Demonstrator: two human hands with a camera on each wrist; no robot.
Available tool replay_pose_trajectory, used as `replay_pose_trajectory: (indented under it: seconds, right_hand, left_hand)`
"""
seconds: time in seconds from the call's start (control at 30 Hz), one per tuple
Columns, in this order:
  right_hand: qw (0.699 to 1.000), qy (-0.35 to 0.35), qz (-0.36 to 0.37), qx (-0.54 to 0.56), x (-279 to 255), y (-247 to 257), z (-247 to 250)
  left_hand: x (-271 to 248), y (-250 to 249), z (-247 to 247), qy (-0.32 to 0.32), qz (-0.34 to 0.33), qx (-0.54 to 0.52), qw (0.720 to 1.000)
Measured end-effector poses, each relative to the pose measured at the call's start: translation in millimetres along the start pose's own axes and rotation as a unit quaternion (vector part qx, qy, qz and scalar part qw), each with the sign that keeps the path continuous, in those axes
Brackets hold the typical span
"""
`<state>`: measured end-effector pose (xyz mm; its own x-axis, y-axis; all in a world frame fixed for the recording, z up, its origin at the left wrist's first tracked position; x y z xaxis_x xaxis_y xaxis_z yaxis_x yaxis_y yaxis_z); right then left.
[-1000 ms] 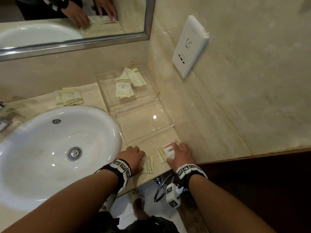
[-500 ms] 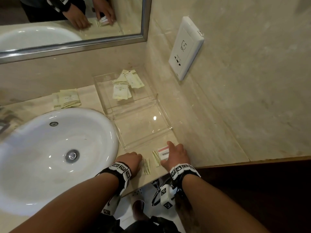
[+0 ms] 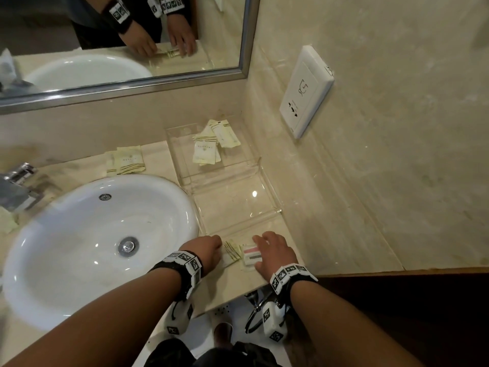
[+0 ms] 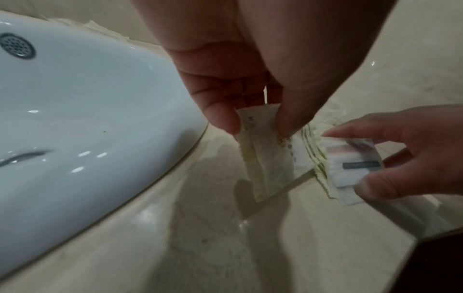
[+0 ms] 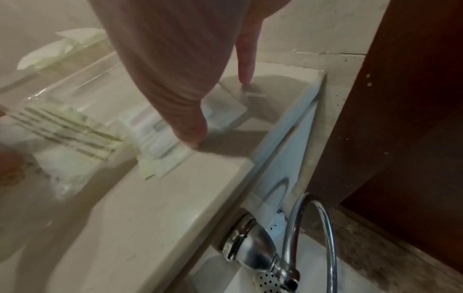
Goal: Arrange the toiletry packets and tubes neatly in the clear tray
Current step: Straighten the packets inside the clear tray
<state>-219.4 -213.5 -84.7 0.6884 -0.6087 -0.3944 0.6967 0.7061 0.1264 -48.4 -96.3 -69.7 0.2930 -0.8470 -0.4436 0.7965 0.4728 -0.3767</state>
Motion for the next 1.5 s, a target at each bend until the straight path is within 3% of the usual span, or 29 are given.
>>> replay_pose_trajectory:
  seconds: [0.2,0.33,0.43,0.53,0.8,0.87,0.97,1.03,1.23,1.3,1.4,1.5]
  right_hand:
    - [0.999,0.025,-0.021,-0.034,8,5,6]
    - [0.989,0.023,-0.045,0.140,2,5,16]
    - [0.942,0.004,-0.066,0.328,1,8,35]
    - [0.846,0.002,-0.097,0.525,10,23,57]
    - [0.733,0.054,-0.180,0.654,33,75,74]
    - [0.723,0.055,-0.185,0.663,32,79,75]
    - [0.726,0.061,-0.167,0.664,30,81,76]
    - [0.747,0.058,-0.134,0.649,30,81,78]
    - [0.897,0.018,0.001,0.442,30,74,97]
    - [0.948,0.017,0.043,0.316,32,74,101]
    - [0.969,0.028,0.087,0.228,33,82,101]
    - [0.971,0.006,0.099,0.217,37,92,100]
  left_hand:
    - [-5,5,6,-0.020,0.035,-0.037,0.999]
    - [-1,8,25,-0.053,0.060,-0.080,0.994]
    - [2,12,46,-0.102,0.087,-0.137,0.981]
    - [5,15,63,-0.132,0.116,-0.222,0.959]
    - [7,4,85,-0.155,0.115,-0.387,0.902]
    - [2,2,91,-0.158,0.106,-0.407,0.893]
    - [-6,-2,95,-0.138,0.103,-0.441,0.881]
    - [-9,-2,94,-0.116,0.101,-0.449,0.880]
    - [-17,4,91,-0.094,0.130,-0.427,0.890]
    - [-20,5,95,-0.105,0.130,-0.372,0.913]
    - [-20,-1,99,-0.097,0.112,-0.293,0.945]
    - [-19,-10,100,-0.076,0.107,-0.308,0.942]
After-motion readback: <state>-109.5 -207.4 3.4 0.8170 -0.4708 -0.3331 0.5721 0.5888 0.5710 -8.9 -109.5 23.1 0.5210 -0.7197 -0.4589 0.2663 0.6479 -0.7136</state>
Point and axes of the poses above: each hand's wrist, its own x-axis towards the middle knuckle, its own z-axis out of the back of the hand, y = z × x, the point moved 4 cm from there along x, towards the middle knuckle, and after that the axes turned 5 degrees about -y, right-handed, at the moved point
